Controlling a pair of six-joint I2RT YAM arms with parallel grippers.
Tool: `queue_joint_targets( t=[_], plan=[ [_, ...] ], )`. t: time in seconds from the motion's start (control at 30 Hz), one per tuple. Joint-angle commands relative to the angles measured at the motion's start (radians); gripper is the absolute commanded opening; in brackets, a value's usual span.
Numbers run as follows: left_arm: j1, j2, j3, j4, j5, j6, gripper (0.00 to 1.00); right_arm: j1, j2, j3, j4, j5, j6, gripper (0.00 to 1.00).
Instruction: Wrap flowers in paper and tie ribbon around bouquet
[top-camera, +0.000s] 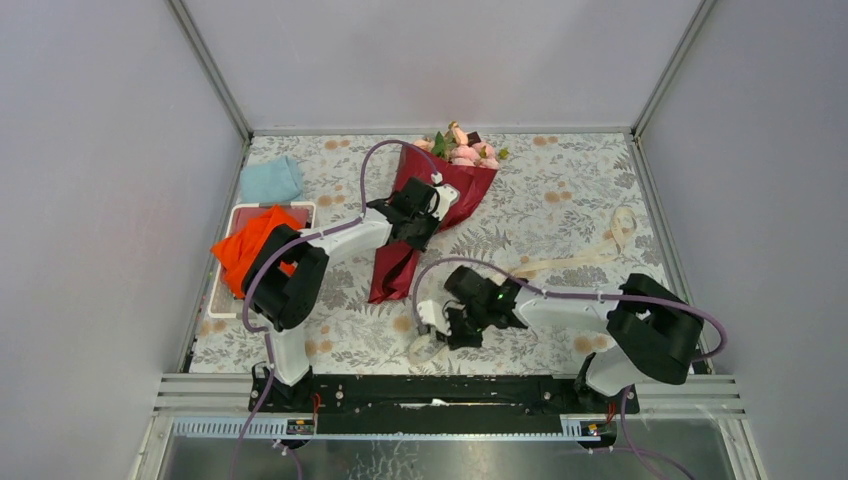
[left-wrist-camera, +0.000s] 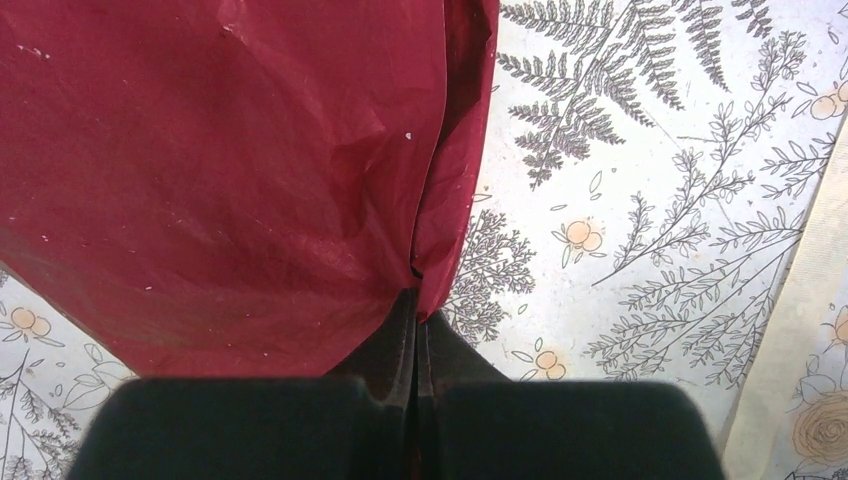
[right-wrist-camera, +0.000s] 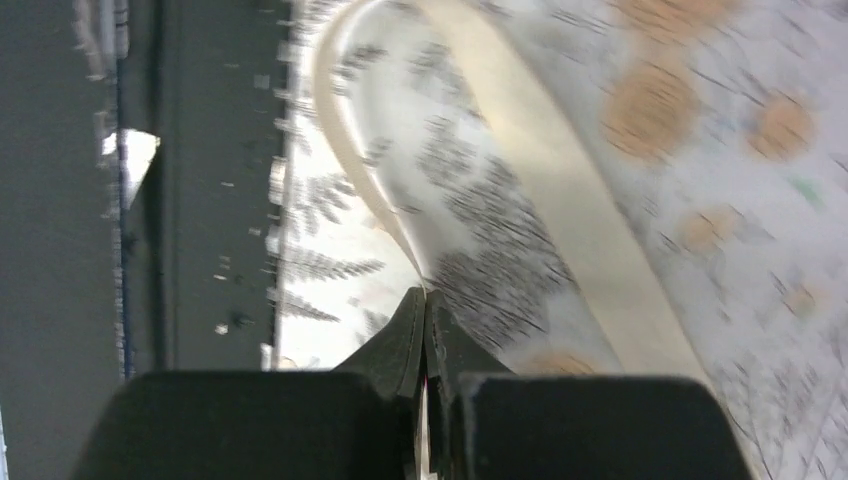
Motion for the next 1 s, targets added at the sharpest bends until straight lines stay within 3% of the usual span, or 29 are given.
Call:
queue_joint_targets(
  t=[0.0, 0.1, 0.23, 0.37, 0.47, 0.5, 0.63, 0.8, 0.9, 0.97],
  plan=[
    [0.015, -0.068, -0.01, -0.026, 0.014, 0.019, 0.0, -0.211, -0.083, 0.016, 0.078, -0.009, 0.15, 0.0],
    [0.019, -0.083, -0.002, -0.048, 0.024, 0.017, 0.0, -0.352, -0.099, -0.019, 0.286, -0.003, 0.353, 0.0],
    [0.022, -0.103, 0.014, -0.071, 0.031, 0.02, 0.0, -0.389, -0.029, -0.009, 0.417, -0.03, 0.516, 0.03],
    [0.024, -0.113, 0.014, -0.074, 0.035, 0.02, 0.0, -0.402, -0.011, 0.014, 0.451, -0.073, 0.662, 0.56],
    [0.024, -0.115, 0.012, -0.077, 0.046, 0.018, 0.0, -0.514, -0.064, -0.031, 0.599, -0.131, 0.942, 0.86],
    [0.024, -0.116, 0.012, -0.077, 0.048, 0.018, 0.0, -0.555, -0.072, -0.042, 0.634, -0.122, 1.029, 0.89],
    [0.024, -0.105, 0.018, -0.073, 0.065, 0.009, 0.0, -0.625, -0.039, 0.038, 0.496, 0.035, 1.337, 0.89],
    [0.024, -0.093, 0.029, -0.071, 0.081, -0.001, 0.0, -0.613, 0.022, -0.031, 0.774, 0.215, 1.809, 0.89],
    [0.024, -0.083, 0.035, -0.071, 0.087, -0.002, 0.0, -0.58, 0.074, 0.026, 0.825, 0.285, 1.856, 0.92],
    [0.024, -0.077, 0.036, -0.072, 0.092, -0.001, 0.0, -0.56, 0.124, 0.085, 0.812, 0.29, 1.856, 0.99]
  ],
)
